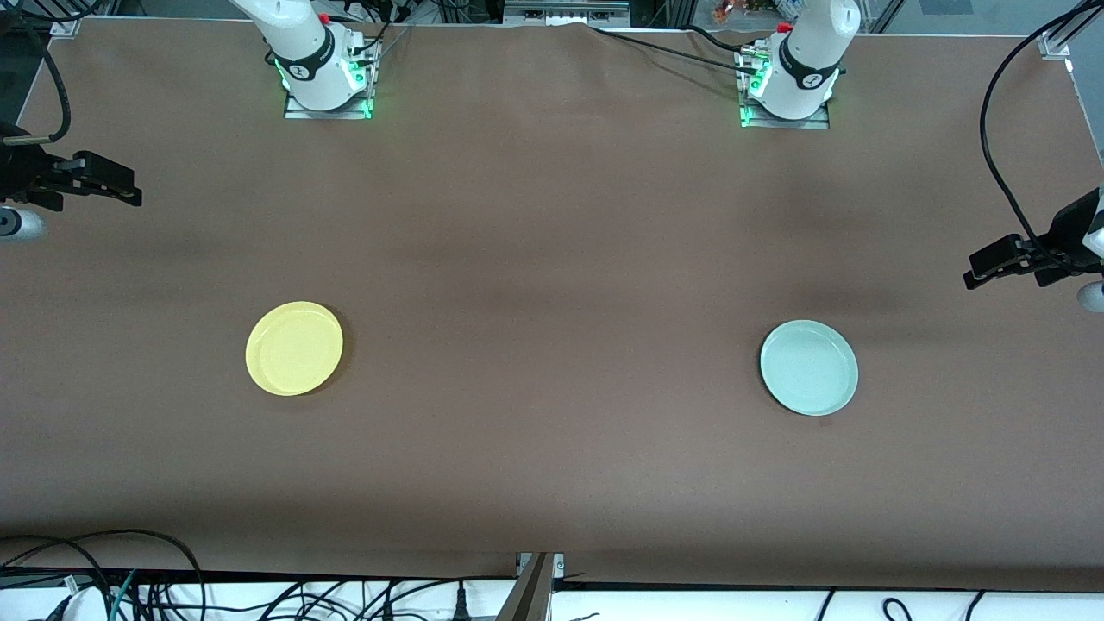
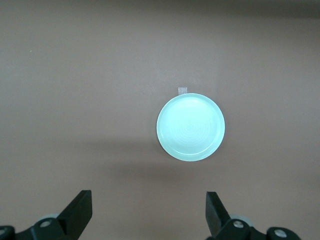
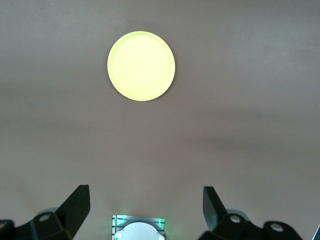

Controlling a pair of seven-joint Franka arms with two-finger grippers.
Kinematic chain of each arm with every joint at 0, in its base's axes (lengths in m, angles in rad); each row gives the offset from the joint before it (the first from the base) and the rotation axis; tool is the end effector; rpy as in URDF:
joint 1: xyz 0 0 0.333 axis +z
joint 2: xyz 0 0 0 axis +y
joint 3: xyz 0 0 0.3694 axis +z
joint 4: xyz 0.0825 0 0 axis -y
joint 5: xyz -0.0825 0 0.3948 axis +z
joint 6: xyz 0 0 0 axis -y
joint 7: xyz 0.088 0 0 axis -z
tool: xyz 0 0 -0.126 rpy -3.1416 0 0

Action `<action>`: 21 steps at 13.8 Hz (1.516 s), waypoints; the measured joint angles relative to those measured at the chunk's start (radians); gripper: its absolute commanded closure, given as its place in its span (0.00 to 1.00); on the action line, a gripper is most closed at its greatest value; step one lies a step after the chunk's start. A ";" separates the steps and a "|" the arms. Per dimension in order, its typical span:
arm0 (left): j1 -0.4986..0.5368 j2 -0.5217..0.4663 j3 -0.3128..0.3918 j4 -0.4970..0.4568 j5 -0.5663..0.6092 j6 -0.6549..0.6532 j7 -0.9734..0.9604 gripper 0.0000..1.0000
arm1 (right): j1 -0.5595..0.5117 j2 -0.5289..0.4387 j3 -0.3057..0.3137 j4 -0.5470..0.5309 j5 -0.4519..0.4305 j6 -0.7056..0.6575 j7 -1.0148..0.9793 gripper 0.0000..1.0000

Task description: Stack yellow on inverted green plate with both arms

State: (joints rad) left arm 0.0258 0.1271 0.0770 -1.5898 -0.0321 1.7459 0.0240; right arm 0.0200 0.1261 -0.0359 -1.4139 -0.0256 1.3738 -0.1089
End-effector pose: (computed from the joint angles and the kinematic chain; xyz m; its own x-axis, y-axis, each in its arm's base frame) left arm 0.6202 0.0576 0.5900 0.9961 0.0834 0.0299 0.0827 -0.9963 0.0213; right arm 0.5862 -0.0113 0.6450 0.9820 0.0876 -0.1676 0.0909 -0.9958 0.0120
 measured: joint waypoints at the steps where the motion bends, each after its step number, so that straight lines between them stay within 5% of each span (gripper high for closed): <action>1: 0.000 0.000 0.000 0.000 0.000 0.000 0.000 0.00 | 0.000 0.000 0.000 0.000 0.000 0.000 0.000 0.00; 21: -0.002 0.017 -0.001 0.041 0.000 -0.001 -0.007 0.00 | -0.001 0.000 0.000 0.000 0.000 0.000 0.001 0.00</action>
State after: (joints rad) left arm 0.0239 0.1440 0.0756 -1.5484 -0.0321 1.7444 0.0166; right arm 0.0192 0.1265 -0.0363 -1.4139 -0.0256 1.3738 -0.1075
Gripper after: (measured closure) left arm 0.000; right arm 0.000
